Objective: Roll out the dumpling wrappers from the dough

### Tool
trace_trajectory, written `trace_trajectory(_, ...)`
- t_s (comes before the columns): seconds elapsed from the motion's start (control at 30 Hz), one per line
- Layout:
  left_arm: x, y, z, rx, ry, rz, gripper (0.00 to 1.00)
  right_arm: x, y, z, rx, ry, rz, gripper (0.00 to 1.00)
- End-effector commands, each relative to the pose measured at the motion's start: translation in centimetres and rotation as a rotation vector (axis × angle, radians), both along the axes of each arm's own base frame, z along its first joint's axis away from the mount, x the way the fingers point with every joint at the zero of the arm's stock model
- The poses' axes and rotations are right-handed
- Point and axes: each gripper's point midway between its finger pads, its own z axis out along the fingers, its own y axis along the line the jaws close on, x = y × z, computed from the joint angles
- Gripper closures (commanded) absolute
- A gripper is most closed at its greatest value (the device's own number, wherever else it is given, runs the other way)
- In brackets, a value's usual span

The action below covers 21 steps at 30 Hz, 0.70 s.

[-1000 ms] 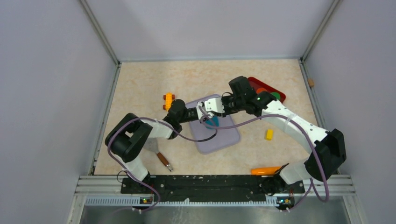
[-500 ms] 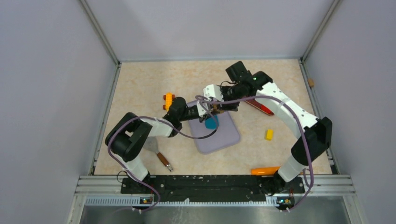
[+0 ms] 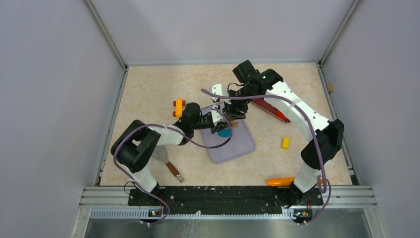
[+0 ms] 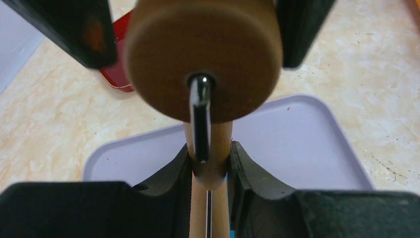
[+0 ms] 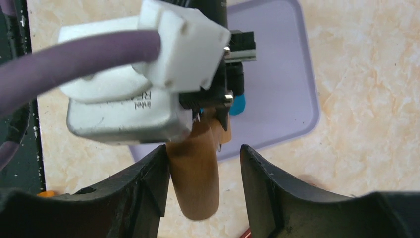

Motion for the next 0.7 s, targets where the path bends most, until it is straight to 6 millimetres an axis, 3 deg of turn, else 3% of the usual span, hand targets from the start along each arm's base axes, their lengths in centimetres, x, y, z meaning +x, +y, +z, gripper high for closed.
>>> trace_trajectory(0.0,0.0,-1.1,4.9,-0.08,-0.132,-0.046,1.0,-0.4,1.4,-0.9,0.02,0.0,0.028,0.48)
trace_trajectory(0.17,1.1,-0.7,4.8,-0.076,-0.163,0.031,1.0,-0.2,0.7,-2.9,-0.033,-0.006,0.032,0.55)
trace_trajectory(0.23,1.5,-0.8,4.4,-0.074,-0.167,0.054,1.0,0.0,0.5,-3.2,-0.044,-0.016,0.039,0.73)
trace_trajectory(0.37,2.2,-0.8,3.9,-0.093,-0.169,0.099,1.0,0.6,0.7,-3.2,-0.046,-0.052,0.063,0.98)
trace_trajectory(0.67,2.4,-0.2,1.8,-0.123,-0.175,0.141,0.96,1.6,1.3,-3.2,-0.031,-0.168,0.137,1.0)
